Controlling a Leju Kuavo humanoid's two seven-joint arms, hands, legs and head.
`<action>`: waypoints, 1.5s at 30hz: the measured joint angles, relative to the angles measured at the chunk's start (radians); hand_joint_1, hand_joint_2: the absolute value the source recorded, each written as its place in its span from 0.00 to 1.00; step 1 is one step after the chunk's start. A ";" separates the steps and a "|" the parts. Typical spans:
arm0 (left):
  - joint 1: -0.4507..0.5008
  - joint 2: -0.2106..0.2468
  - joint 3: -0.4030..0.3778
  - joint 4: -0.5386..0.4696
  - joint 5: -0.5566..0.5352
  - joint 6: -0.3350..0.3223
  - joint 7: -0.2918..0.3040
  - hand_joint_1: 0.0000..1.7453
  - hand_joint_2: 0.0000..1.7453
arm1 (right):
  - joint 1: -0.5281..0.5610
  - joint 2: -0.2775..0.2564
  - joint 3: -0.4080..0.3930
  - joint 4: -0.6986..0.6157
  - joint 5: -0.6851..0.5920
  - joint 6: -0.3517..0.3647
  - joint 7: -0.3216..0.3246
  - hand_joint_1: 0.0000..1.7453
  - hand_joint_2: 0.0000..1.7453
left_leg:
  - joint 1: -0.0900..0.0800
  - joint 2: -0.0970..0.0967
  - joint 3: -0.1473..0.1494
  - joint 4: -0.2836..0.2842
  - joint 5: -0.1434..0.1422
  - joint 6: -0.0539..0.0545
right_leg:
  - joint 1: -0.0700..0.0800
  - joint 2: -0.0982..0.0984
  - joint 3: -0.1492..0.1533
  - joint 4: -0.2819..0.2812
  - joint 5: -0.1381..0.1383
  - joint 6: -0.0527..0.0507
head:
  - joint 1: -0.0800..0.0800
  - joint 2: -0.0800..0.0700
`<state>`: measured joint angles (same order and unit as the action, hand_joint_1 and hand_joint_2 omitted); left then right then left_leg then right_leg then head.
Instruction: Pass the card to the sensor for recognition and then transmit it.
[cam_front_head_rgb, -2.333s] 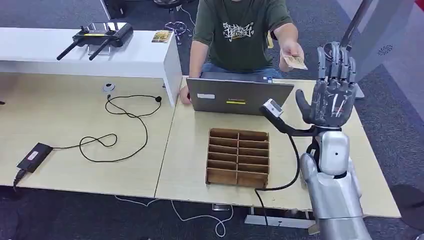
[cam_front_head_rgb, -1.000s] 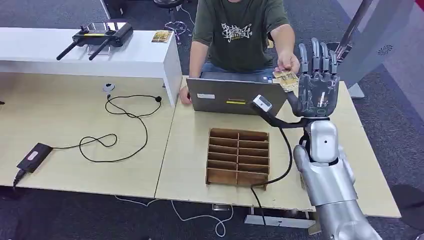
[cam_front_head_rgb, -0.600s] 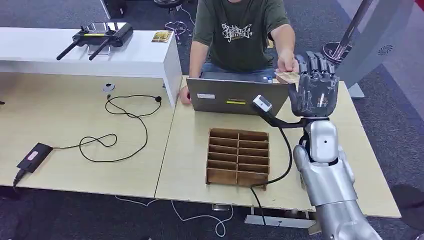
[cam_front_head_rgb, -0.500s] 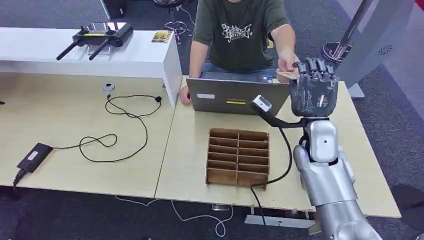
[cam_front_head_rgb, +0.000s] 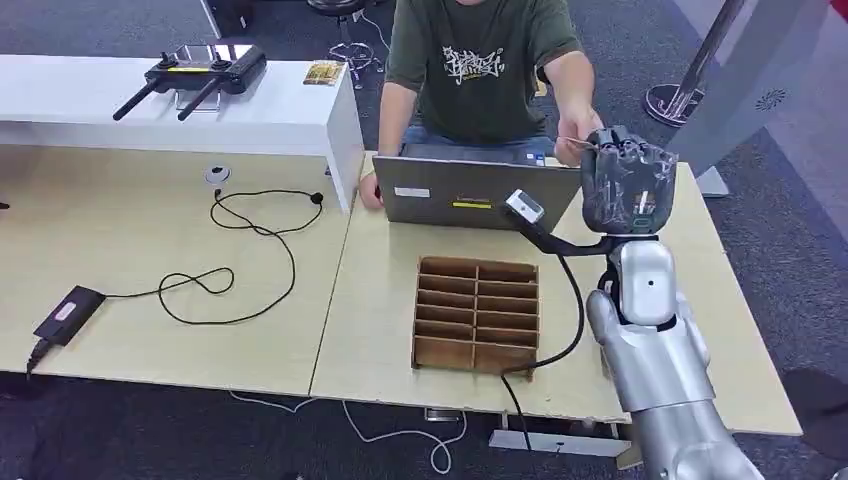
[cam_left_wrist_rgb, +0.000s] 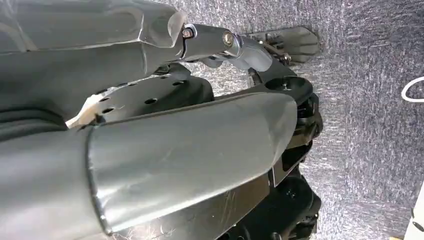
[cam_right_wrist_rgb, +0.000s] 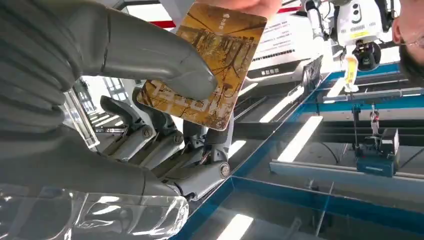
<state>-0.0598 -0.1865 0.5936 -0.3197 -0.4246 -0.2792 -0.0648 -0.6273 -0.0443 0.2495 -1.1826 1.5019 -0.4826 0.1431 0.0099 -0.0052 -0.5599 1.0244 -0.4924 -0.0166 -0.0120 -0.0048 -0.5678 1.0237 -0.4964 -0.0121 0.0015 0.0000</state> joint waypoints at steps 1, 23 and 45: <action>0.000 0.000 -0.001 0.000 0.001 0.000 0.001 0.00 0.00 | 0.000 0.000 0.000 0.000 0.000 0.001 0.000 1.00 1.00 | 0.000 0.000 0.000 0.000 0.000 0.000 | 0.000 0.000 0.000 0.000 0.000 0.000 | 0.000 0.000; 0.009 0.016 -0.013 0.000 0.098 0.000 -0.007 0.00 0.00 | 0.097 0.039 -0.210 -0.195 -1.295 0.426 -0.154 1.00 1.00 | 0.000 -0.001 0.000 0.000 0.000 0.000 | 0.000 -0.001 0.000 0.000 0.000 0.000 | 0.000 0.000; 0.041 0.006 -0.017 -0.051 0.124 0.000 0.022 0.00 0.00 | 0.205 -0.029 -0.328 -0.243 -1.365 0.391 -0.122 1.00 1.00 | 0.000 -0.001 0.000 0.000 0.000 0.000 | 0.000 -0.001 -0.001 -0.001 0.000 0.000 | 0.000 0.000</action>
<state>-0.0189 -0.1804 0.5764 -0.3708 -0.3006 -0.2792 -0.0427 -0.4219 -0.0729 -0.0790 -1.4256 0.1366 -0.0916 0.0210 0.0095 -0.0060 -0.5604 1.0246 -0.4928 -0.0162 -0.0125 -0.0056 -0.5685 1.0231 -0.4965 -0.0120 0.0015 0.0000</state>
